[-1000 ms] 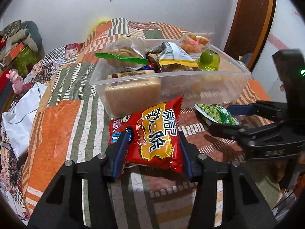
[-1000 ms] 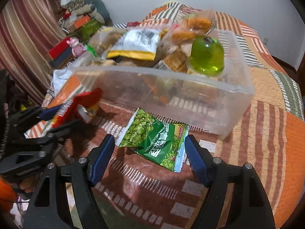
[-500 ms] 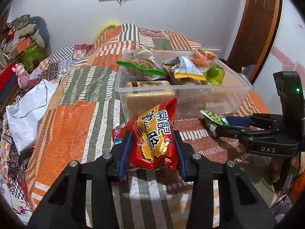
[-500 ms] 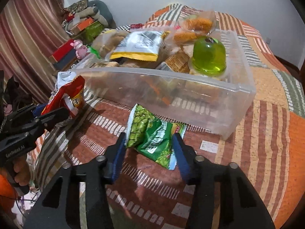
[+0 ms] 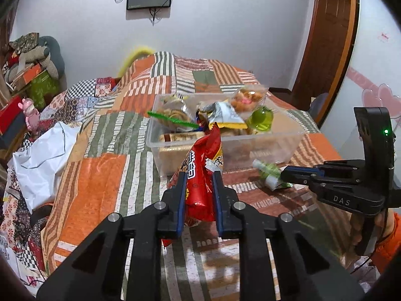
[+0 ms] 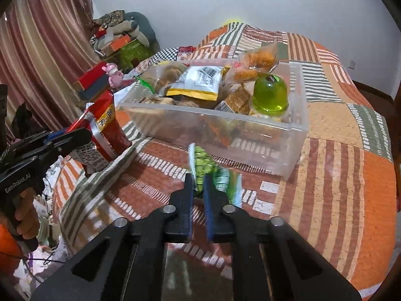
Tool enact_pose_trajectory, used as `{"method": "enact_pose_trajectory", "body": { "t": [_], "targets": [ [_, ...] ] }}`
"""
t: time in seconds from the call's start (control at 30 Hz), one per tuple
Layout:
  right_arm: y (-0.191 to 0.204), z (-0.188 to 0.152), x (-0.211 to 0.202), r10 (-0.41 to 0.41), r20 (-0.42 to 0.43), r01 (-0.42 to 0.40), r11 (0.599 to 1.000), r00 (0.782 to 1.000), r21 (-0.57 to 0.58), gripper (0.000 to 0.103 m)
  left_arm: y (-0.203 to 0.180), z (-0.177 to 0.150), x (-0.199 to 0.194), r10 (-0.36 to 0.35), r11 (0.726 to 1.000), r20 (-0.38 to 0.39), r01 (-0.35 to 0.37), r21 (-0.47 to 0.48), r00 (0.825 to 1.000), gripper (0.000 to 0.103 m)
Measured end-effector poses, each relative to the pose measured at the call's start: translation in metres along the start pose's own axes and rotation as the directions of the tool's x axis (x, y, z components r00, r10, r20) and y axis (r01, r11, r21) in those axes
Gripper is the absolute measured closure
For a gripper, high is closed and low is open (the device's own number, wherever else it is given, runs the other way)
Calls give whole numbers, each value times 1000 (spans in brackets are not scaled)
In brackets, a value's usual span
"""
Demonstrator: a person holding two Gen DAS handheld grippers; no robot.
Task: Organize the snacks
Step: 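Lift the red chip bag with the left tool while the right tool grasps and lifts the green pea bag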
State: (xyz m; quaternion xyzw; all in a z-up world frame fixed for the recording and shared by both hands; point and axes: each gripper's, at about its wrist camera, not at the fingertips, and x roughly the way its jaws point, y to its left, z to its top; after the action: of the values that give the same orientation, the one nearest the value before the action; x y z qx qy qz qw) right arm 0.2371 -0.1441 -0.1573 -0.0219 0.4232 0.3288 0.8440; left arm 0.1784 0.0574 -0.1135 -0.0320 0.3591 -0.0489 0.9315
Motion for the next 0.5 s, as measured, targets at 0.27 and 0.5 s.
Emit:
{"method": "enact_pose_trajectory", "body": {
  "t": [0.27, 0.5],
  "targets": [
    [2, 3, -5, -33, -1, 33, 999, 999, 13, 77, -4, 7, -18, -9, 1000, 34, 9, -4, 999, 85],
    [-5, 2, 30, -40, -72, 45, 997, 997, 59, 20, -4, 4, -17, -10, 1000, 25, 11, -6, 1000, 85]
  ]
}}
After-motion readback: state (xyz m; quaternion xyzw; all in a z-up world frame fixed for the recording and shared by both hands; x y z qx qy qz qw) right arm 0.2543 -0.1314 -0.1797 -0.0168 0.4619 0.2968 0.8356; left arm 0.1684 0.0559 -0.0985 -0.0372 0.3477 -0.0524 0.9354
